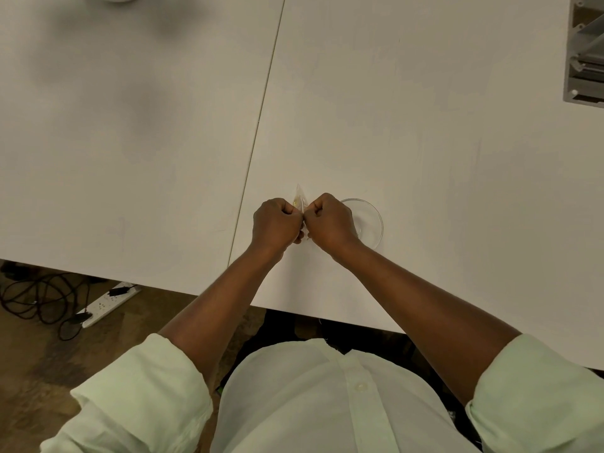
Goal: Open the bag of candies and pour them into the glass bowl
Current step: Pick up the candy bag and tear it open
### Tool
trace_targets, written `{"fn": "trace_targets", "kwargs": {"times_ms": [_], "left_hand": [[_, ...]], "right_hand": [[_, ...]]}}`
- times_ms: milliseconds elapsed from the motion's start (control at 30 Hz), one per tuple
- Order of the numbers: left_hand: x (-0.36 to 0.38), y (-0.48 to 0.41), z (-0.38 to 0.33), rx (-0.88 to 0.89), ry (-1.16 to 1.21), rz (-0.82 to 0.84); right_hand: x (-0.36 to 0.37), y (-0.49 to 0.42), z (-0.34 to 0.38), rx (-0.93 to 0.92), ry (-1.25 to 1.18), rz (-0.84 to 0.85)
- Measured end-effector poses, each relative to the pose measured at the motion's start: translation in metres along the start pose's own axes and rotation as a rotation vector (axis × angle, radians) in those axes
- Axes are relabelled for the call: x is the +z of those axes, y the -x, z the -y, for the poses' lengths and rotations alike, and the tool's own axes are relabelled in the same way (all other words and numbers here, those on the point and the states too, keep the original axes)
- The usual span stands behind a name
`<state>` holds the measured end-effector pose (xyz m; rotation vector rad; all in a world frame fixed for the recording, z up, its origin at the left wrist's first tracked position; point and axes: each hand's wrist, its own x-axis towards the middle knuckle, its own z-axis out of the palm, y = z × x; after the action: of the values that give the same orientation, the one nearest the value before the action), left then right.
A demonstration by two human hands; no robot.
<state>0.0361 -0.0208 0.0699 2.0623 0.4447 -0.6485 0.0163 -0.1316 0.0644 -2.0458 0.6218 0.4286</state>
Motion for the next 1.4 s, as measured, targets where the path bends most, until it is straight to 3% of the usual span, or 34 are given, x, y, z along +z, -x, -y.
{"fn": "trace_targets", "kwargs": {"times_ms": [267, 400, 500, 767, 1000, 1400], "left_hand": [[0.003, 0.002, -0.001, 0.016, -0.049, -0.055], [-0.001, -0.001, 0.000, 0.039, 0.037, 0.036], [-0.008, -0.003, 0.000, 0.069, 0.097, 0.093], [-0.011, -0.006, -0.001, -0.060, 0.368, 0.201], [0.005, 0.000, -0.003, -0.060, 0.185, 0.009], [0.000, -0.007, 0.006, 0.012, 0.007, -0.134]], "right_hand": [[0.005, -0.001, -0.002, -0.024, 0.042, -0.026], [-0.003, -0.004, -0.003, -0.034, -0.039, 0.025], [-0.010, -0.009, -0.003, -0.083, 0.050, 0.122], [-0.017, -0.017, -0.008, -0.263, 0.075, 0.188], [-0.005, -0.014, -0.009, -0.316, 0.179, 0.112], [-0.010, -0.017, -0.005, -0.296, 0.214, -0.018]]}}
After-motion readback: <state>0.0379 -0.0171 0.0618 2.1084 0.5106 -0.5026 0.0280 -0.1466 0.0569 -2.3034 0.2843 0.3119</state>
